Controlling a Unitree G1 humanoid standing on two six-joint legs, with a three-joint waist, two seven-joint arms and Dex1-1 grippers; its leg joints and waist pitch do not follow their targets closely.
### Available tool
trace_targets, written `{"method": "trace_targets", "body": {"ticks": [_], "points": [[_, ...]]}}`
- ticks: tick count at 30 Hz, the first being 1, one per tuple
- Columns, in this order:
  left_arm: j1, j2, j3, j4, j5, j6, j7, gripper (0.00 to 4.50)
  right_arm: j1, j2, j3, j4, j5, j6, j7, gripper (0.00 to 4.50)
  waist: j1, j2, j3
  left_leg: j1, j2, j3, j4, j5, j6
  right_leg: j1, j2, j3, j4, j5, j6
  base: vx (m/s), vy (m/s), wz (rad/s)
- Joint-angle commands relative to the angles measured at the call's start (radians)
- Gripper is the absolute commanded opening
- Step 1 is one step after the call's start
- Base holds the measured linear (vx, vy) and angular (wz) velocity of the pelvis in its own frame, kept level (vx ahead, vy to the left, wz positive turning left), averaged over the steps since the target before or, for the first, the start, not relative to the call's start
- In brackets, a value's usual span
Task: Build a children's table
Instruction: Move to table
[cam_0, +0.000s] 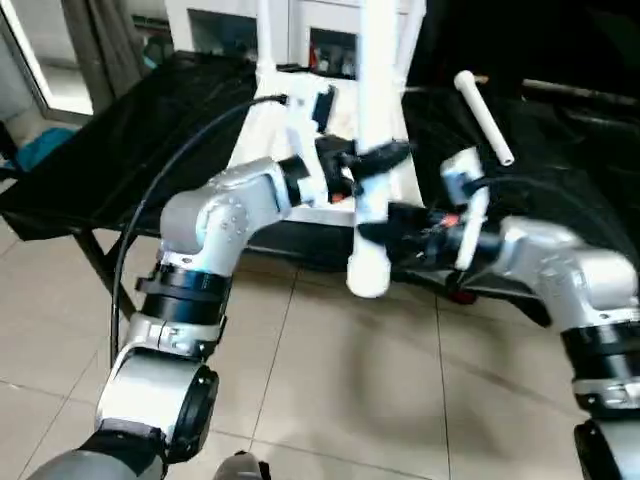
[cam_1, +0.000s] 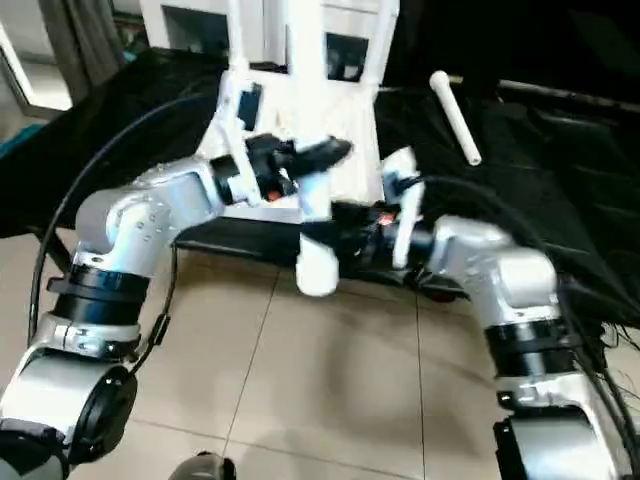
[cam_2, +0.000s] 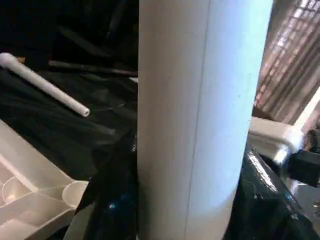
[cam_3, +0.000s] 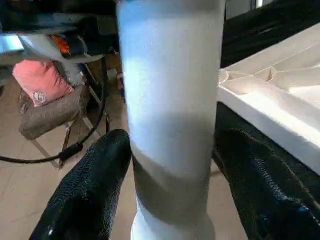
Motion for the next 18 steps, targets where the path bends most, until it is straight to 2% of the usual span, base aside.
{"method": "trace_targets", "body": {"ticks": [1, 5, 18], "points": [[-0.003, 0.007, -0.022, -0.034, -0.001, -0.001, -0.030, 1.84, -0.002, -0.001, 0.014, 0.006, -0.008, -0.006, 0.006, 3.05, 0.002, -0.012, -0.082, 0.042, 0.049, -0.010, -0.064, -0.147, 0.002, 0.039, -0.066, 0.030, -0.071, -0.053, -0.251, 0.000, 0.000, 0.00], [0.004, 0.023, -0.039, -0.047, 0.000, 0.004, -0.058, 1.84, -0.008, 0.003, 0.028, 0.009, -0.005, -0.010, 0.009, 3.05, 0.002, -0.015, -0.082, 0.041, 0.048, -0.010, -0.064, -0.137, 0.006, 0.039, -0.066, 0.030, -0.069, -0.042, -0.250, 0.000, 0.000, 0.00], [0.017, 0.047, -0.055, -0.079, -0.021, 0.041, -0.123, 1.84, -0.006, -0.001, 0.057, 0.015, -0.022, -0.018, 0.051, 3.05, 0.003, -0.012, -0.082, 0.042, 0.049, -0.009, -0.063, -0.139, 0.005, 0.038, -0.066, 0.031, -0.068, -0.044, -0.253, 0.000, 0.000, 0.00]]}}
